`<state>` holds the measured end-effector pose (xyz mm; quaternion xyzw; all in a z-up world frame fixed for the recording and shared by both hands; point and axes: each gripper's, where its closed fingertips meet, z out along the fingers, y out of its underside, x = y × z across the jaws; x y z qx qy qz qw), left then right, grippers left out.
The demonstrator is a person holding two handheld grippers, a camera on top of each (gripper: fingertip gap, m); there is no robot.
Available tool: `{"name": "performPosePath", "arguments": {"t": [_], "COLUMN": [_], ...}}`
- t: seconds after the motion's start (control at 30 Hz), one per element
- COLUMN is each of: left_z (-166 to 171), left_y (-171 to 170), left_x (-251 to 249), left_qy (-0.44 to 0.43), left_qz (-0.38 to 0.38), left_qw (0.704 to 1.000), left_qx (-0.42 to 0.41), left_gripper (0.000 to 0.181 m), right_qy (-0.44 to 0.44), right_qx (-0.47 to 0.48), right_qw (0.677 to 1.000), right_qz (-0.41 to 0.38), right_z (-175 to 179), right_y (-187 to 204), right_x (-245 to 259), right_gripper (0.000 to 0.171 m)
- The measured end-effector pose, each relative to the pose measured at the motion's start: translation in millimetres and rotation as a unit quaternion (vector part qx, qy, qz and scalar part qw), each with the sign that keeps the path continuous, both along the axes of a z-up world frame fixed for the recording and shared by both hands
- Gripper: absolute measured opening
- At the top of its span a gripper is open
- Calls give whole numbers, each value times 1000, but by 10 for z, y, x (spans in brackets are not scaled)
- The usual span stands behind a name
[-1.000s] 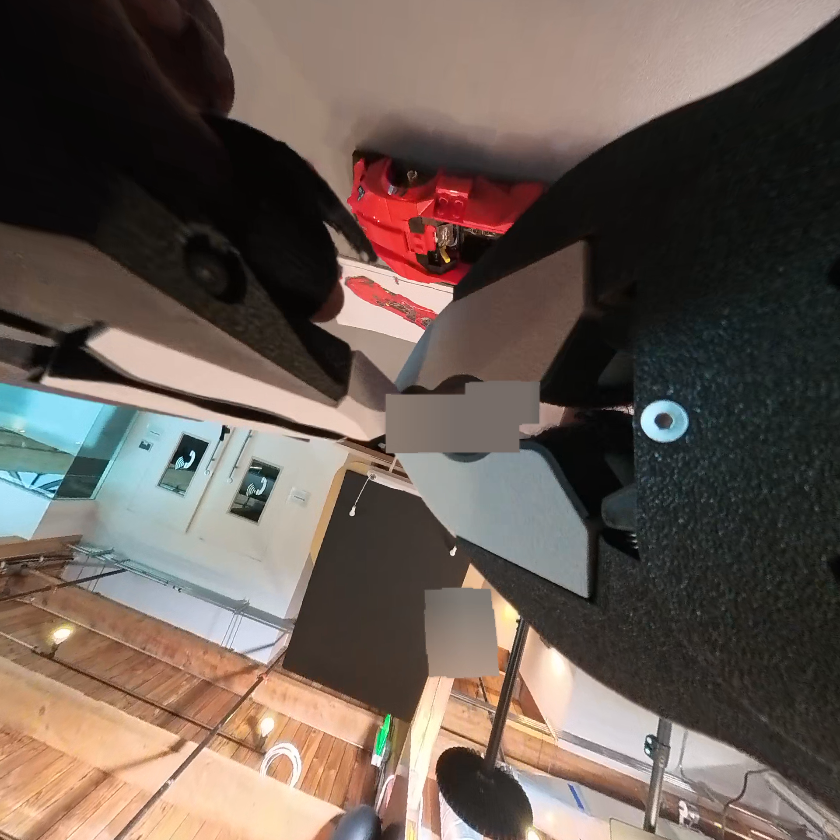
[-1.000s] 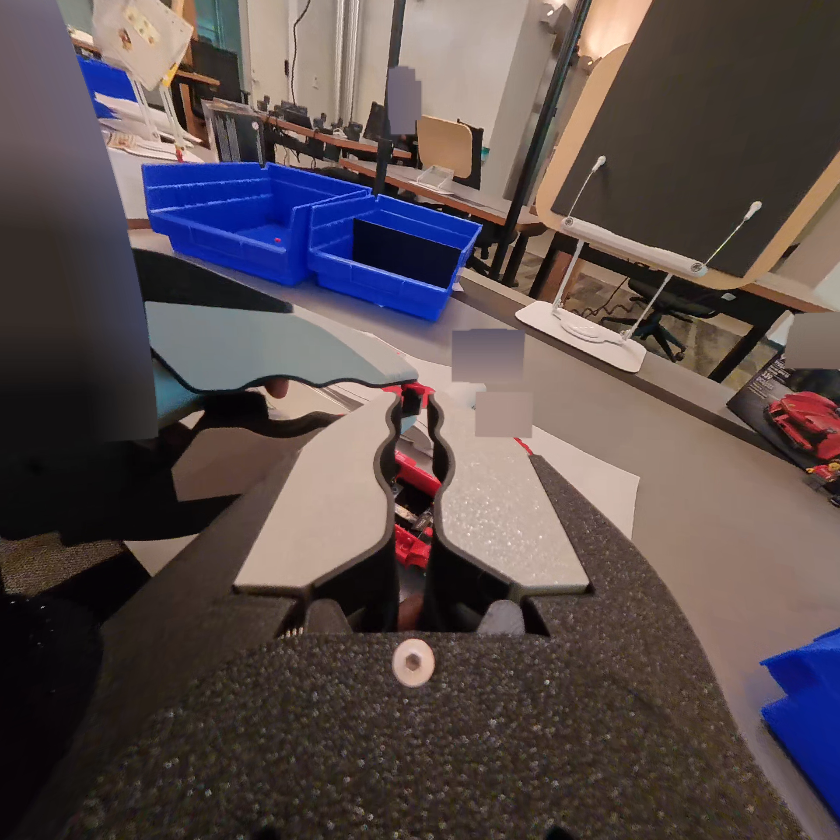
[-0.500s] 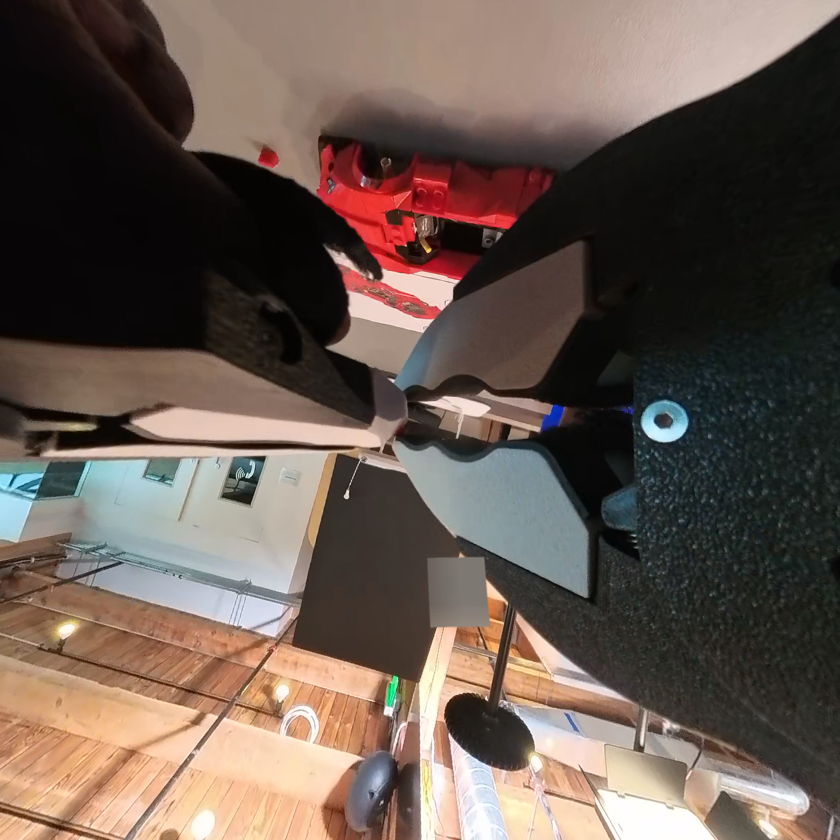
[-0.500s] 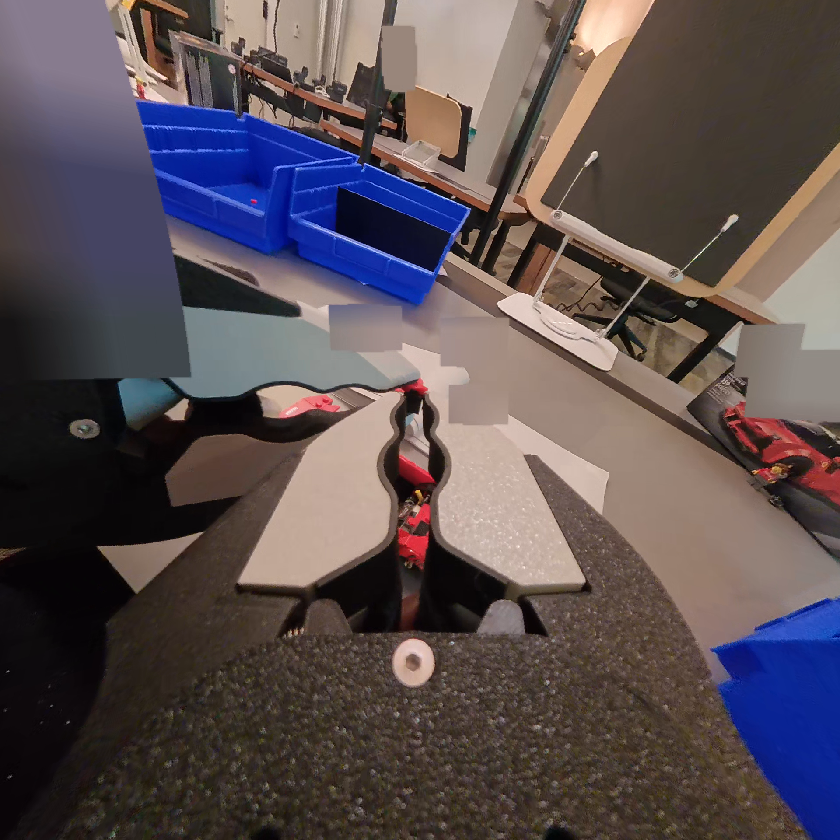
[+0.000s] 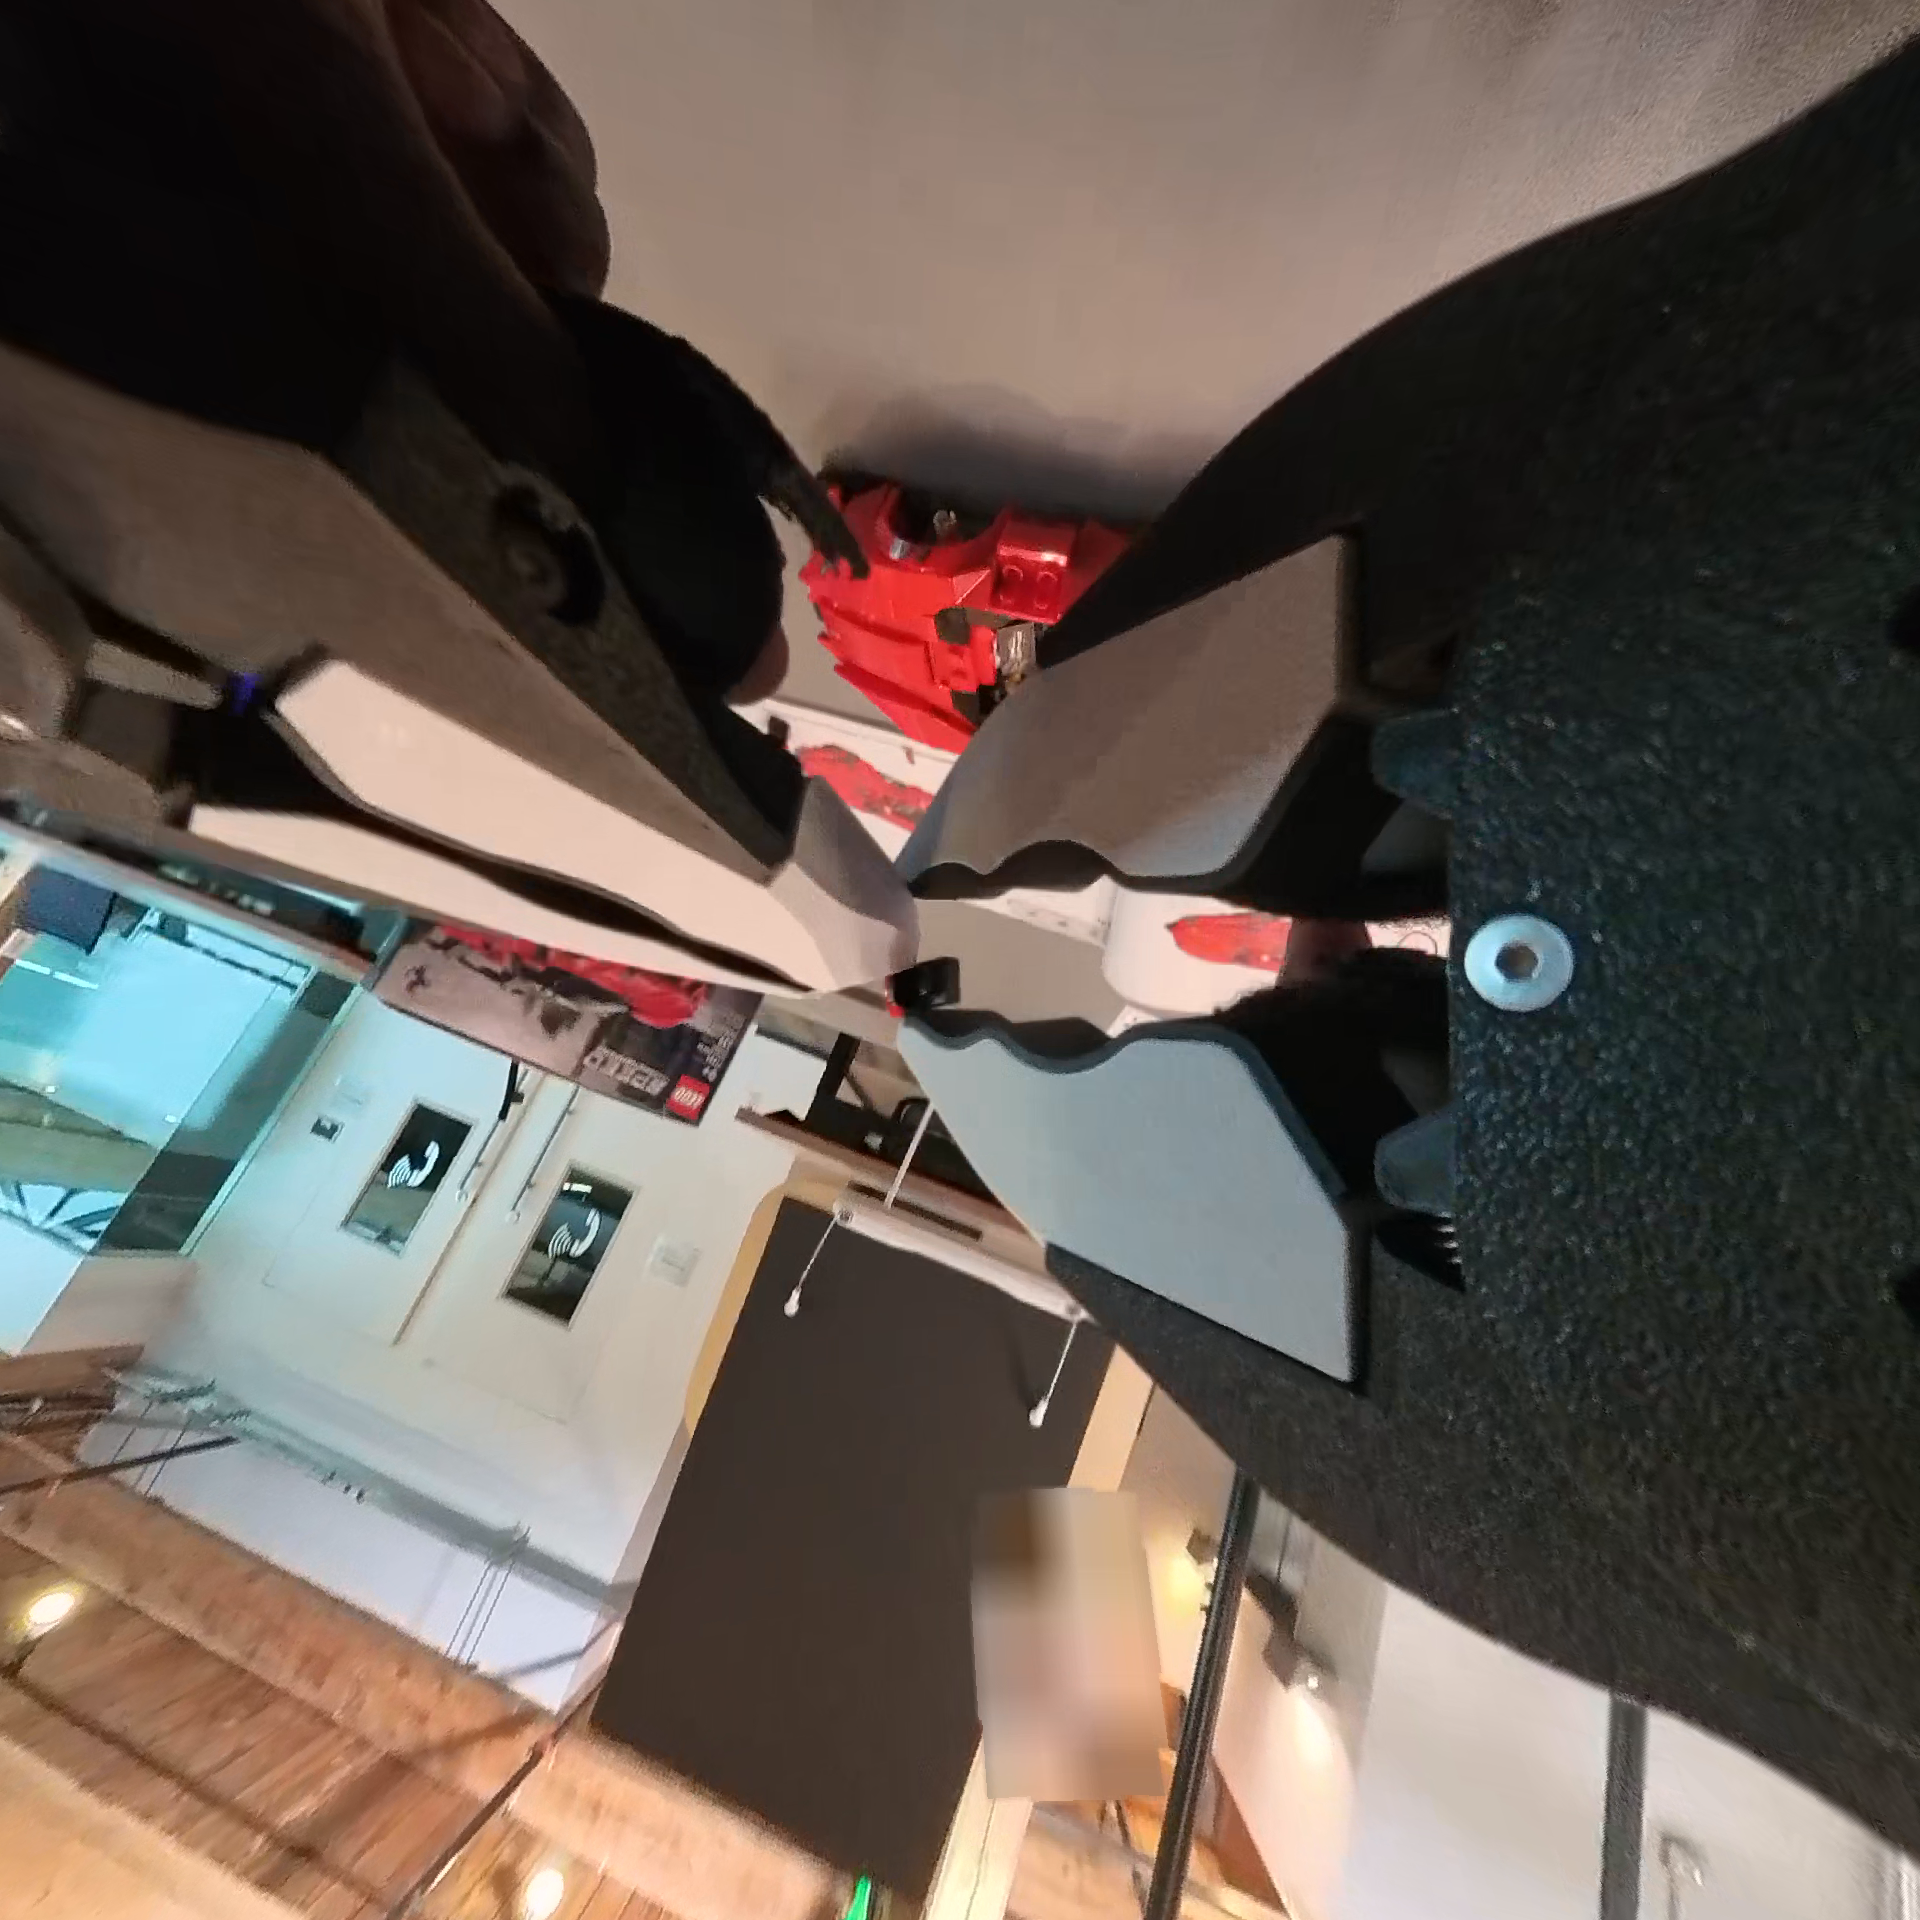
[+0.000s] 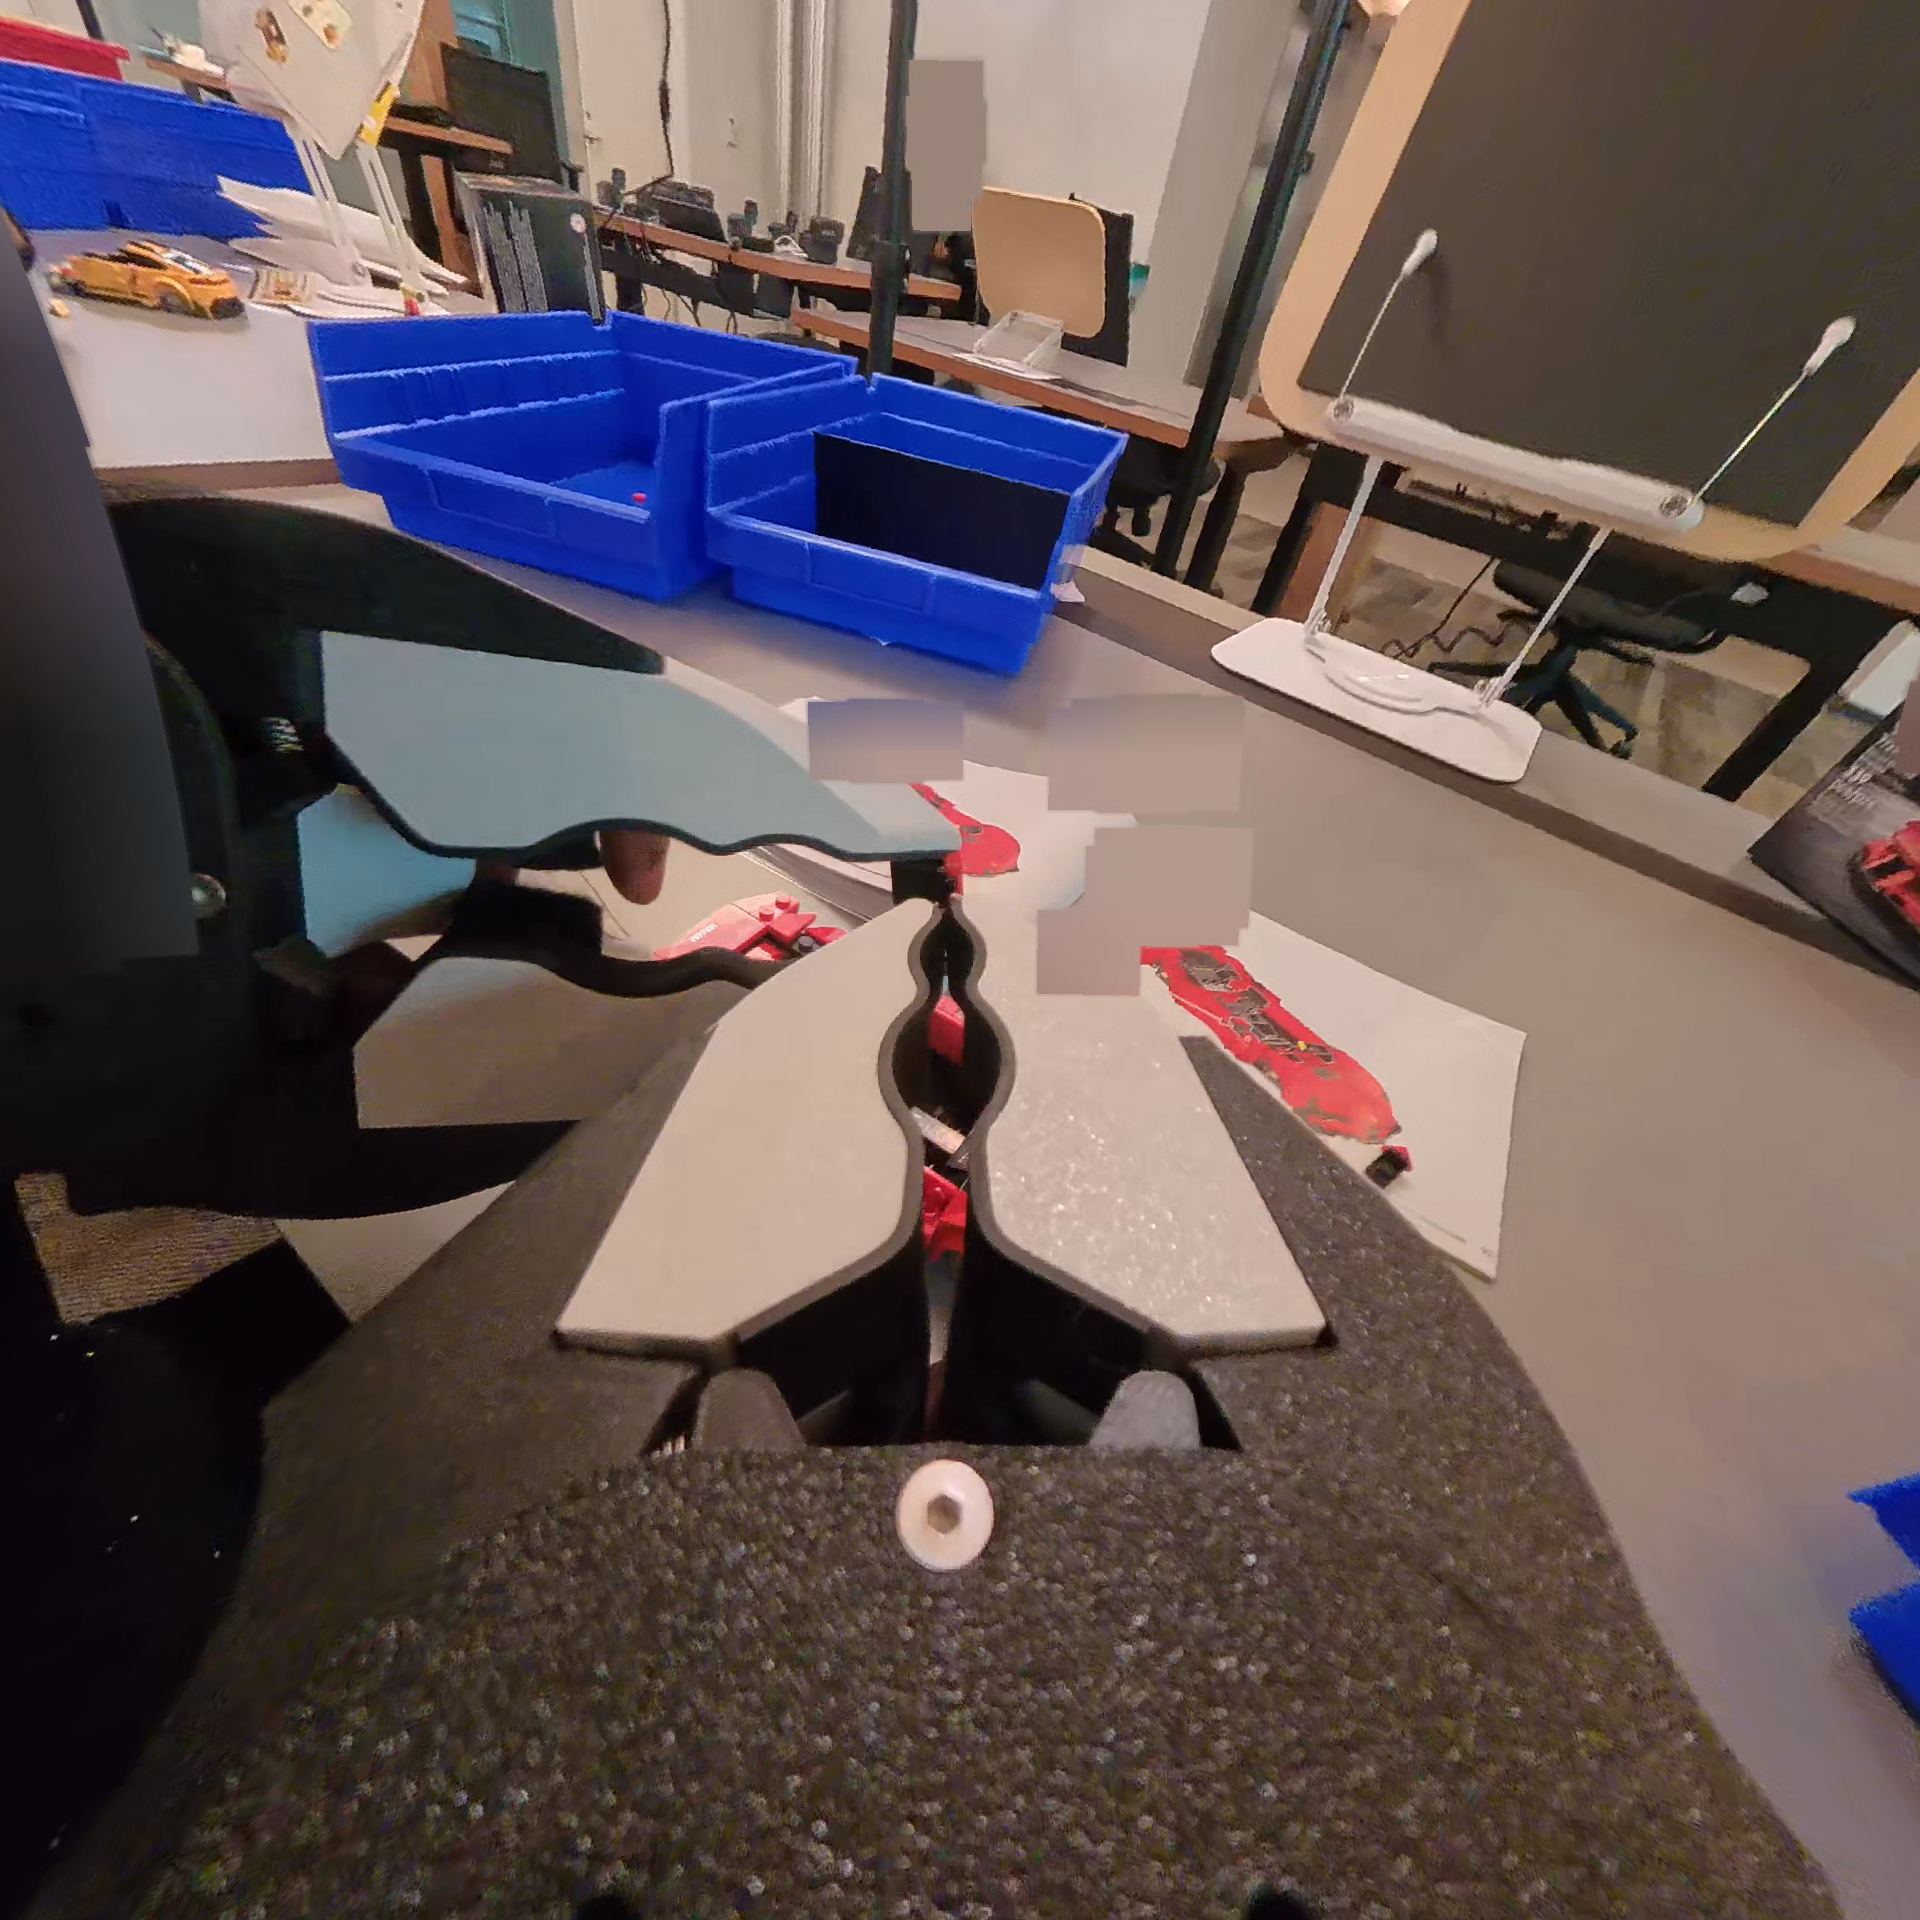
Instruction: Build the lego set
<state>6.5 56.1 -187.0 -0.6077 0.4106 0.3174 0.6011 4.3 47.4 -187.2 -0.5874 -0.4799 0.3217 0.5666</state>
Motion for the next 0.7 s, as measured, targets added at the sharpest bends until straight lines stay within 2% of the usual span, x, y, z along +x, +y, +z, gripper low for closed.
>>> {"name": "performPosePath", "arguments": {"t": [0.1,0.13,0.37,0.57,0.7], "left_z": [-44,-52,-76,43,131], "left_y": [47,55,30,-4,-60], "left_x": [-21,-59,-49,-69,-47], "left_qy": [-5,-8,-82,-70,-59], "left_qz": [2,11,-18,-12,-21], "left_qw": [1000,1000,996,997,996], "left_qx": [-14,-16,-32,21,61], "left_gripper": [17,8,7,8,8], "right_qy": [3,3,1,37,86], "right_qx": [-21,-25,-44,-112,-185], "right_qw": [1000,1000,998,990,969], "right_qz": [7,7,42,79,141], "right_z": [-31,-33,-71,-18,122], "right_y": [40,51,49,-8,-67], "right_x": [-15,-11,-22,-13,7], "right_gripper": [0,0,0,5,14]}}
